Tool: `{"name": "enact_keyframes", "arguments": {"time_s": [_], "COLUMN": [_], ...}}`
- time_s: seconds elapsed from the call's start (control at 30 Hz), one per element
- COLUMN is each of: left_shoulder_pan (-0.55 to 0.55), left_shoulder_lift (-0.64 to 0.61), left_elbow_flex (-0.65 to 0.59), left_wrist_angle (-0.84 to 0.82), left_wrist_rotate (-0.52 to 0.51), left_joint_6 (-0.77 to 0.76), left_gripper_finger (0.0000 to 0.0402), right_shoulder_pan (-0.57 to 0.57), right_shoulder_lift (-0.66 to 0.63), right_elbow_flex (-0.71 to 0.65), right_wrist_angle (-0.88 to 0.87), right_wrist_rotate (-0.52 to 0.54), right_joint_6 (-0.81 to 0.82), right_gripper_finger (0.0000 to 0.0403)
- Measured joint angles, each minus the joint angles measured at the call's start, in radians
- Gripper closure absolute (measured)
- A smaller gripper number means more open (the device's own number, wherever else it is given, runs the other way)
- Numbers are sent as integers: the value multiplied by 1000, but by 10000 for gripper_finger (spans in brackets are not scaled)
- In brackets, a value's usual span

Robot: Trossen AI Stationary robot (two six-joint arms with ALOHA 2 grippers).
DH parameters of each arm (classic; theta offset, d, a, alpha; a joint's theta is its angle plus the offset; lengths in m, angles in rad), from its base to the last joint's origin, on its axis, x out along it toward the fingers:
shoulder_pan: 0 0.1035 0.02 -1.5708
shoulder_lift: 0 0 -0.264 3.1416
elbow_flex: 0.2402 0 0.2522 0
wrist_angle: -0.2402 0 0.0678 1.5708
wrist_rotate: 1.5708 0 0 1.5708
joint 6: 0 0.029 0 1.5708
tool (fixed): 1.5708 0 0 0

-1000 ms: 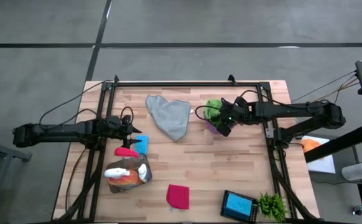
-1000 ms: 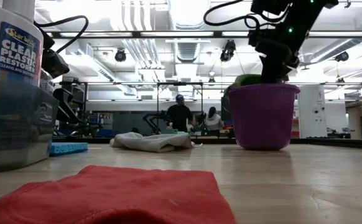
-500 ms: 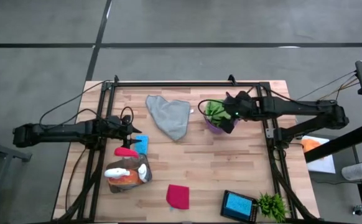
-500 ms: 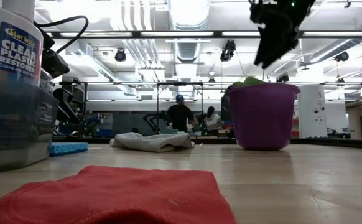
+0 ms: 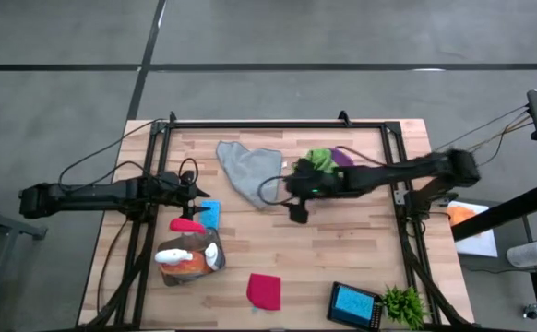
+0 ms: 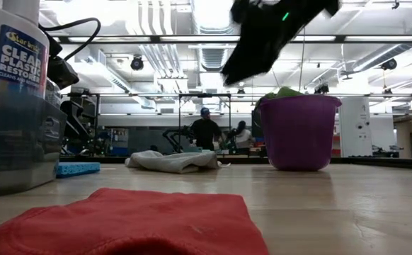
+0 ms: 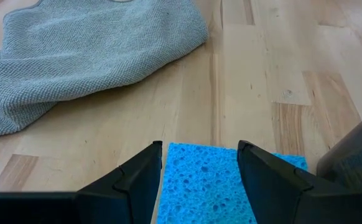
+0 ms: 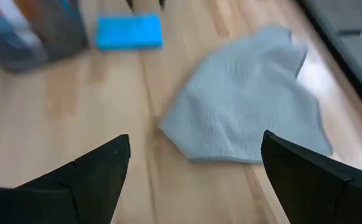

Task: Pick & Place Kitchen Items
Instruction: Put the gray microfiber towel into the purple bucket

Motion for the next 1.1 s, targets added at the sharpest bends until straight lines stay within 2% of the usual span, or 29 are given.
{"name": "enact_keyframes", "arguments": {"time_s": [0.27,0.6,0.8,1.1], "left_shoulder_pan": [0,0,0,0], "left_shoulder_lift": [0,0,0,0], "left_elbow_flex": [0,0,0,0], "left_wrist_angle": [-1,-1,-5,-5], "left_wrist_rotate": [0,0,0,0], "left_joint_6": [0,0,0,0], "left_gripper_finger": [187,187,187,187], "right_shoulder_pan": [-59,-110,-126,-124], "right_shoulder_lift": [302,566,647,655], "right_elbow_flex": [192,500,556,551], "right_wrist_angle": [-26,-257,-293,-294], "right_wrist_rotate": [-66,-78,-95,-119], "right_joint_6": [-57,-107,-108,-104], "right_gripper_finger": [48,48,48,48]}}
